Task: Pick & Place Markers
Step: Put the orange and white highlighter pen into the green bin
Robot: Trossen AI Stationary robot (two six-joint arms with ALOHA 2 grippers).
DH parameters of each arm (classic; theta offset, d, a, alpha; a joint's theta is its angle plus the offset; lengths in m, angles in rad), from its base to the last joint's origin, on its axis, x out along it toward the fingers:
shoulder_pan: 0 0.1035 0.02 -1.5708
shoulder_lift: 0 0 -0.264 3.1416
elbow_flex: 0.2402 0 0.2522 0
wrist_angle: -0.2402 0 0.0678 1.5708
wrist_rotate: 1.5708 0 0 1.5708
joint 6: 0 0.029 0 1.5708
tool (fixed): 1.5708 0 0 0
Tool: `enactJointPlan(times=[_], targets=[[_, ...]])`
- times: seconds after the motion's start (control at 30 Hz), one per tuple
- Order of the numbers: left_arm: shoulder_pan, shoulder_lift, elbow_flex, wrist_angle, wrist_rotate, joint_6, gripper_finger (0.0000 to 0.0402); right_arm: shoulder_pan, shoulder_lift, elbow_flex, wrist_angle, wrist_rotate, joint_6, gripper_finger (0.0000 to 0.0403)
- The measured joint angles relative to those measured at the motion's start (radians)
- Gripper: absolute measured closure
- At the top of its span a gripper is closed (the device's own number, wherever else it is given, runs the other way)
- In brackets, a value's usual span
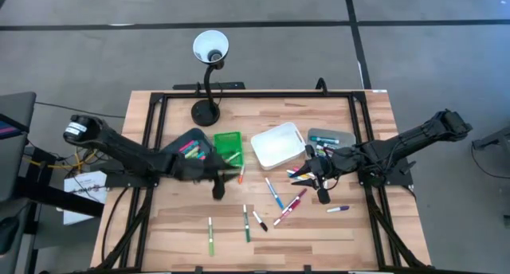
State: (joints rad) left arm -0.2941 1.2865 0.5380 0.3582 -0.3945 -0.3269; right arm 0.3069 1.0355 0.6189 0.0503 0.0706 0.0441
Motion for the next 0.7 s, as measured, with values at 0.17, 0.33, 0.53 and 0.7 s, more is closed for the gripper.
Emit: enactJointPlan(times=[0.17,0.33,0.53,0.7], targets=[[-0.138,0.097,0.054,-0.001,-0.043,-0.09,0.028,-0.002,0.0,0.0,0.004,0.0,-0.001,0.0311],[-0.153,0.227,0.171,-0.12,-0.051,-0.156,0.028,-0.002,0.0,0.0,0.015,0.0,-0.002,0.0311],[-0.095,0.362,0.318,-0.407,-0.055,-0.289,0.0279,-0.002,0.0,0.0,0.03,0.0,-0.002,0.0311],[-0.043,0.424,0.347,-0.416,-0.055,-0.319,0.0279,-0.002,0.0,0.0,0.05,0.0,-0.001,0.0311]])
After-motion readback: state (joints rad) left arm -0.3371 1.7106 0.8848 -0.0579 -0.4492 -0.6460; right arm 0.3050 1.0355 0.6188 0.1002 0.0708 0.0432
